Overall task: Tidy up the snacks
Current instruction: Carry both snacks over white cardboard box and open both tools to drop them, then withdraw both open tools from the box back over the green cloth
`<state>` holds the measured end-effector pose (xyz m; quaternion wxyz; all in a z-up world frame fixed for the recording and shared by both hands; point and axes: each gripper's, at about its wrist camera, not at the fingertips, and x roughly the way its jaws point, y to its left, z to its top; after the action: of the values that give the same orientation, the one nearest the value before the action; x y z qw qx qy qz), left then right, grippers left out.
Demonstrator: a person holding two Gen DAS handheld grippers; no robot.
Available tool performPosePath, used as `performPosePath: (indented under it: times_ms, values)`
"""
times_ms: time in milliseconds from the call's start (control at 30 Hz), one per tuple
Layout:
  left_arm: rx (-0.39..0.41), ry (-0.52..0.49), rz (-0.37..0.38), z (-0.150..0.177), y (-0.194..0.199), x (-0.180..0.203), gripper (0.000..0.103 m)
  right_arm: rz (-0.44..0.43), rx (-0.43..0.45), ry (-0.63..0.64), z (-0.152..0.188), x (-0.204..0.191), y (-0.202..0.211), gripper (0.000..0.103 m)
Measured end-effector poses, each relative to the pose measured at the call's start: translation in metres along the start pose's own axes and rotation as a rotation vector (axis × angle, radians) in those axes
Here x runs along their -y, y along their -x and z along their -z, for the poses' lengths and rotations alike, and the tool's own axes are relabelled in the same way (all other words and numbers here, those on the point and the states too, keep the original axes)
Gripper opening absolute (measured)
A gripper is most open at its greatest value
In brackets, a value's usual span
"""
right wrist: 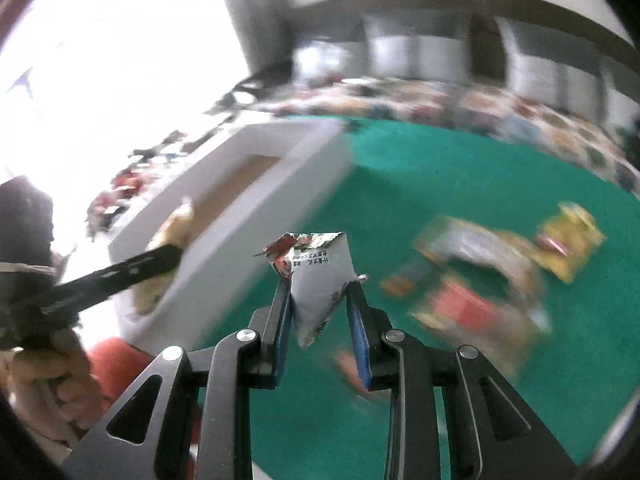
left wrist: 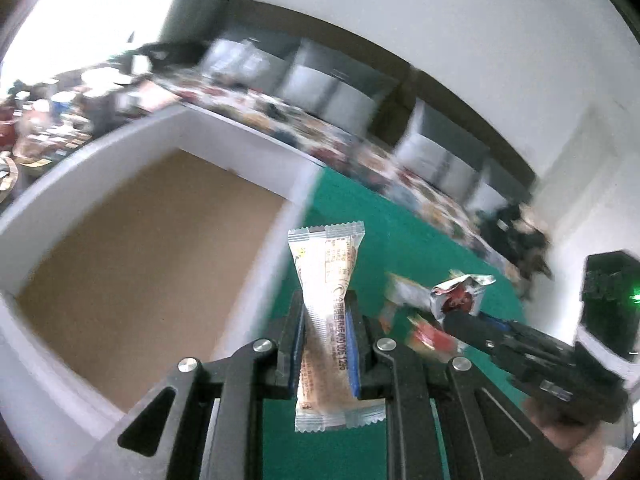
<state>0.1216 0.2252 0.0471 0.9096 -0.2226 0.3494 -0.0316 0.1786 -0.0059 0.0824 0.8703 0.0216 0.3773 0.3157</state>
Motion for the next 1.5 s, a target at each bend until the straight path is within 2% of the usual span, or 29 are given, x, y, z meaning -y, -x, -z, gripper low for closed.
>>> performPosePath:
  times_ms: [67,167,200,233,267,333,367,433,500,600,700,767,833,933,1033,1100,1167,1200,1267,1500]
  values:
    - [-0.005,0.025,-0.062,-0.013,0.0,-0.027,0.017,-0.08,-0.011,0.028,-0.024,-0.034,-0.025,0.029]
    - [-0.061,0.094,-0.155,-0.023,-0.013,-0.073,0.018,-0.148,-0.056,0.046,-0.049,-0.071,-0.069,0.029]
    - [-0.1,0.12,-0.192,-0.025,-0.022,-0.088,0.021,-0.163,-0.077,0.038,-0.054,-0.078,-0.083,0.031]
    - [-0.144,0.138,-0.219,-0.024,-0.03,-0.101,0.031,-0.171,-0.11,0.022,-0.059,-0.082,-0.099,0.036]
    - [-0.168,0.149,-0.241,-0.022,-0.035,-0.108,0.049,-0.174,-0.14,-0.002,-0.061,-0.084,-0.114,0.049]
    - [-0.19,0.179,-0.313,-0.018,-0.037,-0.116,0.07,-0.165,-0.151,-0.055,-0.06,-0.08,-0.124,0.067]
    - [-0.181,0.188,-0.317,-0.017,-0.035,-0.113,0.077,-0.16,-0.138,-0.078,-0.058,-0.073,-0.121,0.067]
    - [-0.151,0.181,-0.279,-0.012,-0.029,-0.1,0.079,-0.146,-0.098,-0.107,-0.051,-0.054,-0.107,0.068]
    - [-0.138,0.144,-0.221,-0.009,-0.027,-0.076,0.079,-0.074,-0.046,-0.107,-0.037,-0.027,-0.083,0.07]
    - [-0.145,0.032,-0.106,0.002,-0.031,-0.014,0.081,0.098,0.024,-0.118,0.004,0.031,-0.039,0.075]
    - [-0.186,-0.126,-0.037,0.03,-0.05,0.054,0.091,0.337,0.039,-0.178,0.063,0.111,0.003,0.075]
    - [-0.239,-0.215,-0.033,0.061,-0.081,0.089,0.095,0.523,-0.011,-0.24,0.104,0.166,0.024,0.075]
    - [-0.3,-0.267,-0.066,0.089,-0.118,0.105,0.095,0.647,-0.081,-0.324,0.137,0.218,0.032,0.075]
    - [-0.337,-0.273,-0.125,0.114,-0.168,0.1,0.094,0.727,-0.136,-0.371,0.159,0.263,0.031,0.075]
    - [-0.306,-0.266,-0.178,0.116,-0.207,0.094,0.095,0.742,-0.084,-0.36,0.155,0.276,0.022,0.077]
    - [-0.22,-0.304,-0.207,0.109,-0.221,0.101,0.095,0.746,-0.051,-0.337,0.142,0.283,0.01,0.078]
    - [-0.205,-0.317,-0.25,0.102,-0.24,0.104,0.096,0.708,-0.045,-0.363,0.134,0.299,0.004,0.086]
    - [-0.209,-0.326,-0.282,0.1,-0.247,0.108,0.097,0.696,-0.046,-0.381,0.13,0.308,0.001,0.089]
    - [-0.21,-0.318,-0.293,0.097,-0.256,0.106,0.102,0.698,-0.055,-0.39,0.119,0.321,-0.009,0.098]
    - [-0.214,-0.311,-0.295,0.094,-0.259,0.105,0.103,0.692,-0.054,-0.397,0.12,0.32,-0.009,0.099]
